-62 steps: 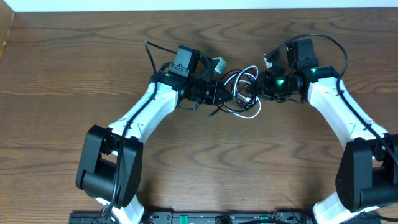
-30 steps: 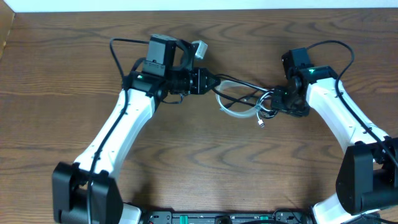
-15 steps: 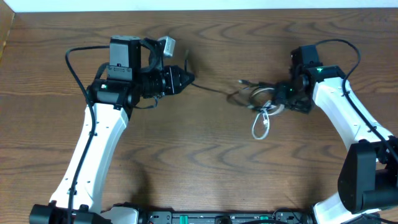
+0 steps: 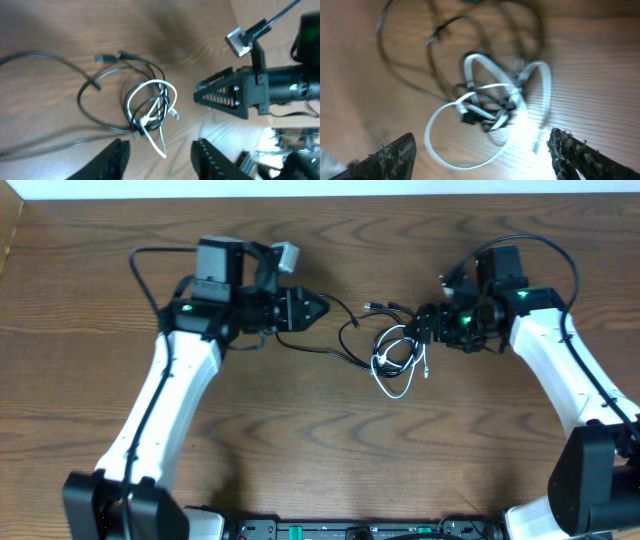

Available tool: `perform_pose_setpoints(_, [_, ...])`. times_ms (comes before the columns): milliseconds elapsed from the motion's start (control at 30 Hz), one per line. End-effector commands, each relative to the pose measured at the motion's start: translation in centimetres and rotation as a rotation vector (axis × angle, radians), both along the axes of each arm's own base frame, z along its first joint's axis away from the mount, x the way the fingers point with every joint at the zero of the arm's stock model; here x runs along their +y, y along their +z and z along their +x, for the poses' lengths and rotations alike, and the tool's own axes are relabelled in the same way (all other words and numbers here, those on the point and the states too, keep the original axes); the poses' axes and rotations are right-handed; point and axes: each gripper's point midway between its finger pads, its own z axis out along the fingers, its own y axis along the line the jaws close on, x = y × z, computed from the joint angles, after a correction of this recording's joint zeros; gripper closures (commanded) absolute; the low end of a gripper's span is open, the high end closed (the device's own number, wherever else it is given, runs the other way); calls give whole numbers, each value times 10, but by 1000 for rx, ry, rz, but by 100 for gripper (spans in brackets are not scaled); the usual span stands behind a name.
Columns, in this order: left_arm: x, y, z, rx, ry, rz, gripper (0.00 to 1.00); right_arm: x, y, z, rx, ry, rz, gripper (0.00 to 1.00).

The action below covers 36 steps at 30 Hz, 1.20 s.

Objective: Untangle cables

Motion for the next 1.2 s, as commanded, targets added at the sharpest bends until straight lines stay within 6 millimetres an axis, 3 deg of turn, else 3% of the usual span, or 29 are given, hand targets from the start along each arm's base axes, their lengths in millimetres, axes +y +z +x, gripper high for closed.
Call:
perform_pose_setpoints(0, [-29,-16,11,-59,-89,13,52,-43,-6,7,13,-156,-129,20])
perform_pose_setpoints(100, [-51,-34,21,-116,-152,17,50,-66,-12,3,42,-206,-197,20])
perform_pose_setpoints(167, [-70,-58,29,-129,-194,14,50,-77,-14,-3,68,-219,-220,20])
perform_pose_setpoints(333, [-98,-105,32,-103,-247,18,50,-80,-17,-9,82,-185,-235,20])
perform_pose_setpoints(600, [-126,-163,17,-49,-288,104,50,-82,-18,-12,91,-187,-249,19])
perform_pose_setpoints(733, [-134,-175,11,-50,-291,155,50,-82,-18,-13,97,-186,-250,19])
perform_pose_setpoints(933, [-131,-191,15,-84,-232,294,51,-81,-18,-14,97,-171,-253,19])
perform_pose_setpoints(1167, [-129,-191,19,-107,-205,334,55,-76,-19,-15,84,-126,-262,17])
